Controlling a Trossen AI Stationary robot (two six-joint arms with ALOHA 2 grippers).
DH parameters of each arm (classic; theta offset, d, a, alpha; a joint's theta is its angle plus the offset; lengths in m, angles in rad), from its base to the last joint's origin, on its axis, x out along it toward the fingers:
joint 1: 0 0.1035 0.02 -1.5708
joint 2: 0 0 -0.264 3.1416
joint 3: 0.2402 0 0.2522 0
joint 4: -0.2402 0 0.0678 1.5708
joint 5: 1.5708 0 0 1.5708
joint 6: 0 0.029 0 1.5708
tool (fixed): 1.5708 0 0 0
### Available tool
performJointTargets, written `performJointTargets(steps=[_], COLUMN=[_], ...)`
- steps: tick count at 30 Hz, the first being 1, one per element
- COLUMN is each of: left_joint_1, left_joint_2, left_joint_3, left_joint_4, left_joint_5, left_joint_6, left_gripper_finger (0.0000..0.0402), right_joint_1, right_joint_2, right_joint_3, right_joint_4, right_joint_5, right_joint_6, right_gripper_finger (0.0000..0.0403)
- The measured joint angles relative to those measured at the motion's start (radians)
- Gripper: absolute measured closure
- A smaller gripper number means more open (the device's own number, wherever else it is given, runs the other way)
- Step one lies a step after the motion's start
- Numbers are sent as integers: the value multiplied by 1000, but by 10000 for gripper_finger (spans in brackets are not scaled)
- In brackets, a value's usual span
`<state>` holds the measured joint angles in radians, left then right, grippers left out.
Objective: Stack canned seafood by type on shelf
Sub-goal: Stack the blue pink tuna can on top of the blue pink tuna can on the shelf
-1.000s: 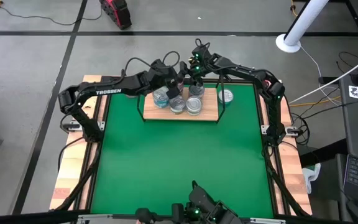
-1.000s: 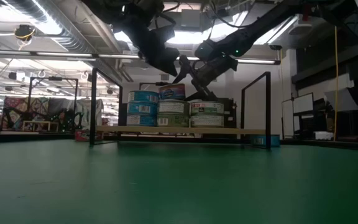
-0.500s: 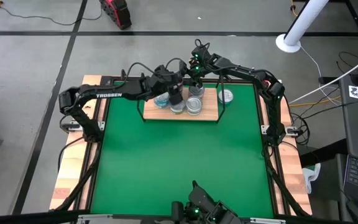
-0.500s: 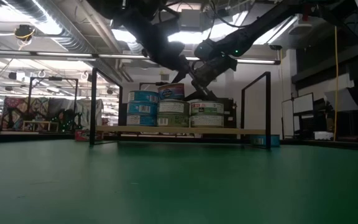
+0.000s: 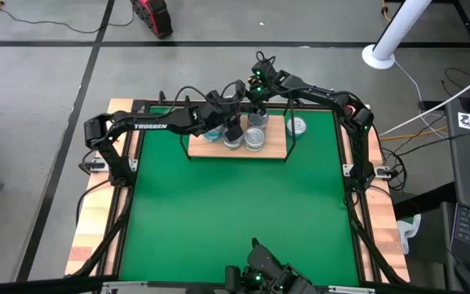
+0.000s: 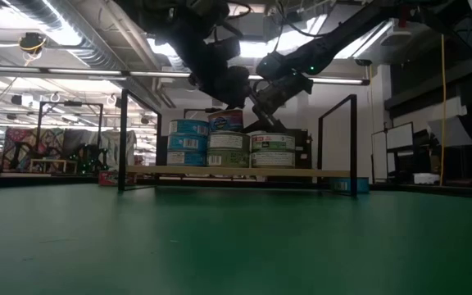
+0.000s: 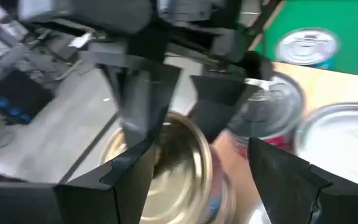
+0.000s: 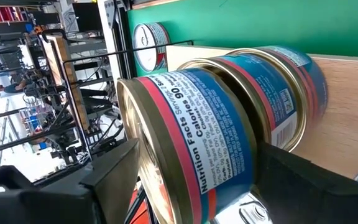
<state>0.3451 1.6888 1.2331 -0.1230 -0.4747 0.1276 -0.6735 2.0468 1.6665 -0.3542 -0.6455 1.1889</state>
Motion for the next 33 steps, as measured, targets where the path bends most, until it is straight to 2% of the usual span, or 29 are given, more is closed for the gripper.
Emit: performJointTargets(steps=[4,15,33], left_joint_1=[9,23,3], left_joint_2=[6,6,3], left_joint_3=[0,0,0], left_joint_4=[-3,-88,-111], left_joint_5=[-49,-90,-92], left_joint_6=[17,33,42], left_gripper_finger=[149,149,149], right_joint_1=[0,0,0], right_joint_2=[0,2,2], right_joint_3=[0,-1,-1], right_joint_4=[0,-3,-20], right_joint_5=[-12,-80,-167], right_joint_6=[0,0,-9], right_gripper_finger=[109,109,109])
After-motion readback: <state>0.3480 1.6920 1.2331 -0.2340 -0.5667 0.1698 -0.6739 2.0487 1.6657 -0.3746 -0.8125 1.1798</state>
